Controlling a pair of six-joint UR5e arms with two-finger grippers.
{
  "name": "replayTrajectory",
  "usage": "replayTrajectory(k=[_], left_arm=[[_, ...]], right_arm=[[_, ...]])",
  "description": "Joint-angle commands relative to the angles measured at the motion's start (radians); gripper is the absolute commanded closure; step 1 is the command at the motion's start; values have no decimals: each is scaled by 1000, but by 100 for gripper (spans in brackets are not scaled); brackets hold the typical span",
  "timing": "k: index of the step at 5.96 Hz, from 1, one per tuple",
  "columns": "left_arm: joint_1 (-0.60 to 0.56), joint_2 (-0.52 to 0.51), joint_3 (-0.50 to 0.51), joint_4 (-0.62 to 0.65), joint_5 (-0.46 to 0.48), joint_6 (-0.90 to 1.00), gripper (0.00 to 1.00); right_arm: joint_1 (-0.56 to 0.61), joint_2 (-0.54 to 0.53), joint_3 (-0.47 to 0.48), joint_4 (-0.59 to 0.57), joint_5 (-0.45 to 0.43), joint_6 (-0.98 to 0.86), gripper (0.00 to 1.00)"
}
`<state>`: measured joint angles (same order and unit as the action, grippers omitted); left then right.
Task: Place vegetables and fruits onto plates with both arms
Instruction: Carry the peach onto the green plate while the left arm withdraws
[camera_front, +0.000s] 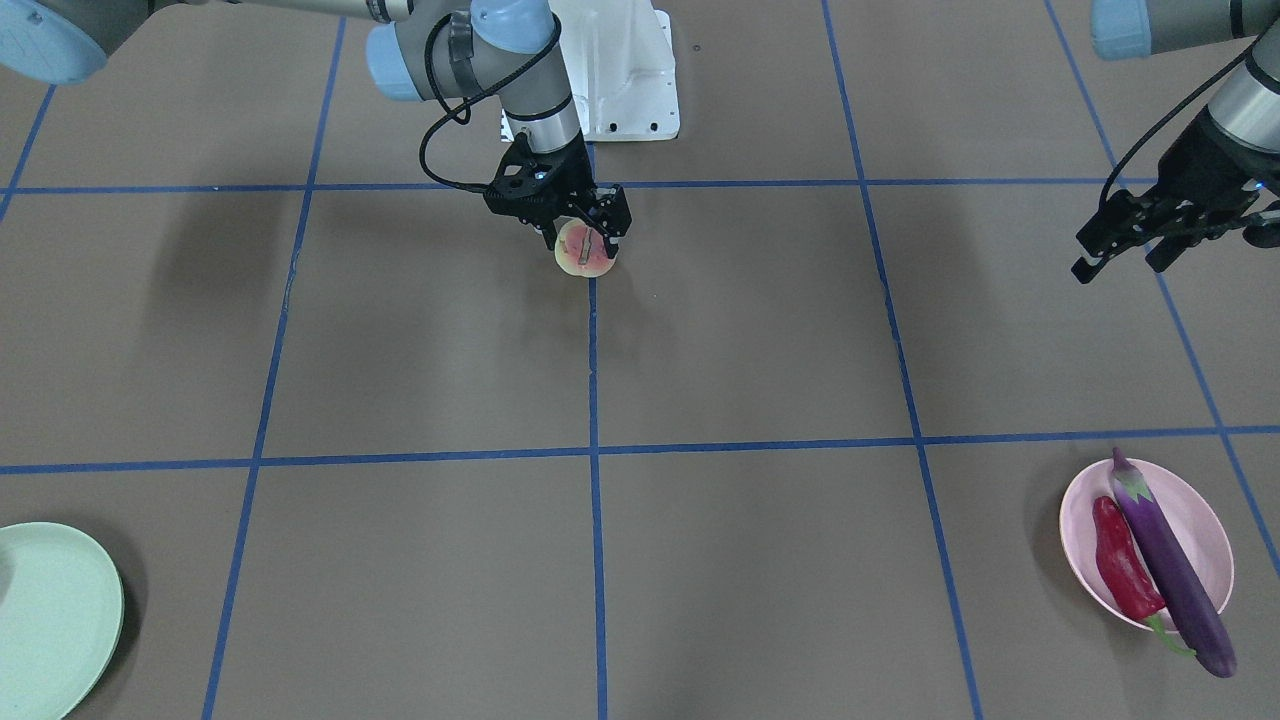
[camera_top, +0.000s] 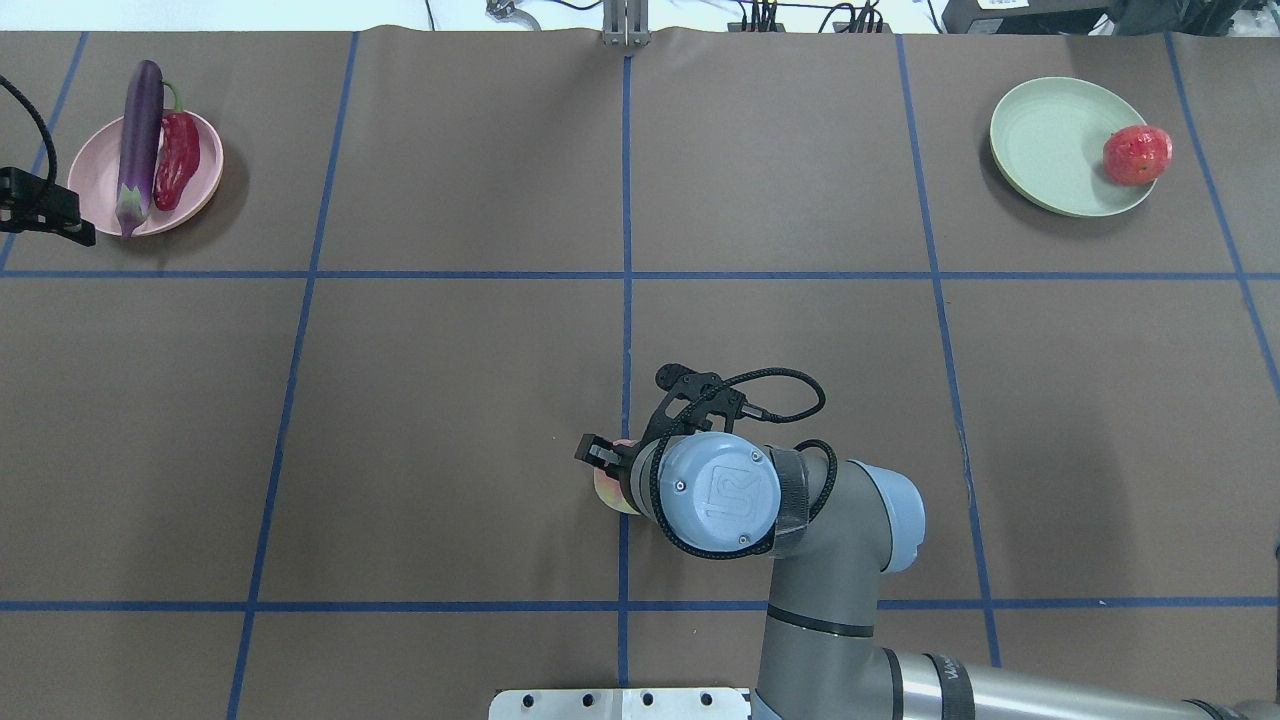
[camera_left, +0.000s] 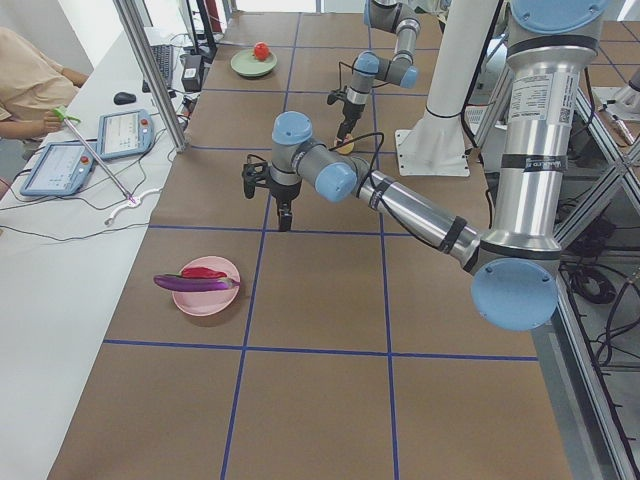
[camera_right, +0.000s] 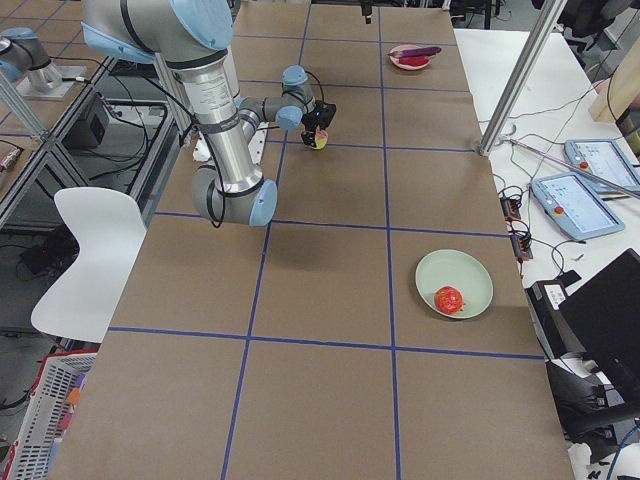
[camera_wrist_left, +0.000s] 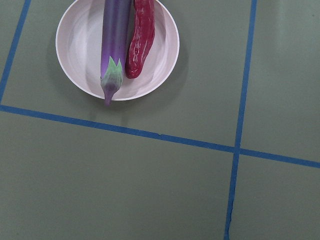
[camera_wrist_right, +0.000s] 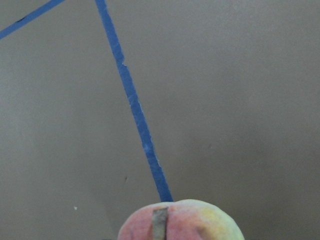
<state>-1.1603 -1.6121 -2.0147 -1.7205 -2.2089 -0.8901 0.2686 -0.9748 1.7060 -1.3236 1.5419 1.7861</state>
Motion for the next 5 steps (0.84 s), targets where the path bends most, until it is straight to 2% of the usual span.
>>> replayTrajectory(k=[1,3,4,5], left_arm=[[-7,17,-39,31,-2,3,0],[-9,20,-42,38,-2,43,0],[-18,65,-65,42,0,103,0],[-32,69,-73,45,-2,111,0]], right_arm=[[94,-8,9,-2,42,-34,100],[417,-68,-20,-11,269,-379,100],[572,-73,-132,-3,378,-572,100],[691,-71,-219,-2,421,-679,100]])
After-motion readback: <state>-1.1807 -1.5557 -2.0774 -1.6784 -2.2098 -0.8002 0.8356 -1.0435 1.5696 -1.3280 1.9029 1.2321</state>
